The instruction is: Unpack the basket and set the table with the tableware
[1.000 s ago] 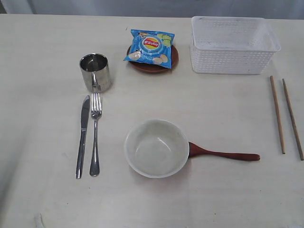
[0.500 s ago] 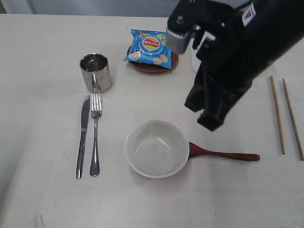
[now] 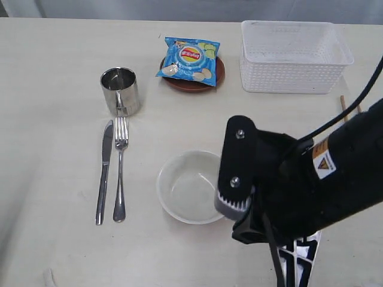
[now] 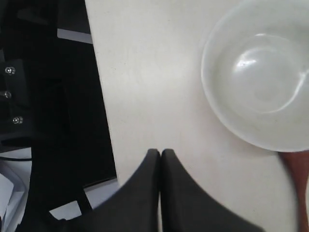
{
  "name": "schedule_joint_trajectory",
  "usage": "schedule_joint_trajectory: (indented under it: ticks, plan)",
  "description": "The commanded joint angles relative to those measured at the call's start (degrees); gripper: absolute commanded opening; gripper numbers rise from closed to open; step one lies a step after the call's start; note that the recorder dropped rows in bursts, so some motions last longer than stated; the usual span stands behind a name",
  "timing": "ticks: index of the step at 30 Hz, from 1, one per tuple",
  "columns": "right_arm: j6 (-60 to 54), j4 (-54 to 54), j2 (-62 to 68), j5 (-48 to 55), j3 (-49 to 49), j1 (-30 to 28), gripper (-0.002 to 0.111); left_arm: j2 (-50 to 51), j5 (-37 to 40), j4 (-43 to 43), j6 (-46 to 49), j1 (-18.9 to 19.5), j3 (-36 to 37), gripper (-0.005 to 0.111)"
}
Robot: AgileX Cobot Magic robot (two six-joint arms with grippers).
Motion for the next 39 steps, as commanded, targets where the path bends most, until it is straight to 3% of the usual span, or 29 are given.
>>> schedule_joint_trajectory:
  ticks: [1, 16, 28, 39]
  plan:
    - [0.1, 1.6, 1.4, -4.3, 1.8, 3.5, -0.001, -0.2, -0.1, 0.1, 0.2, -0.3, 0.2, 0.0]
    - [0.6, 1.5, 19.5, -17.4, 1.9, 13.8, -0.001, -0.2, -0.1, 0.1, 0.2, -0.3, 0.2, 0.0]
    - [16.4, -17.4, 28.4, -14.4, -8.5, 13.7, -0.001, -0.2, -0.1, 0.1, 0.2, -0.3, 0.2, 0.0]
    - [13.4, -14.2, 28.3, -14.6, -9.3, 4.1, -0.001, -0.2, -0.1, 0.1, 0.2, -0.3, 0.2, 0.0]
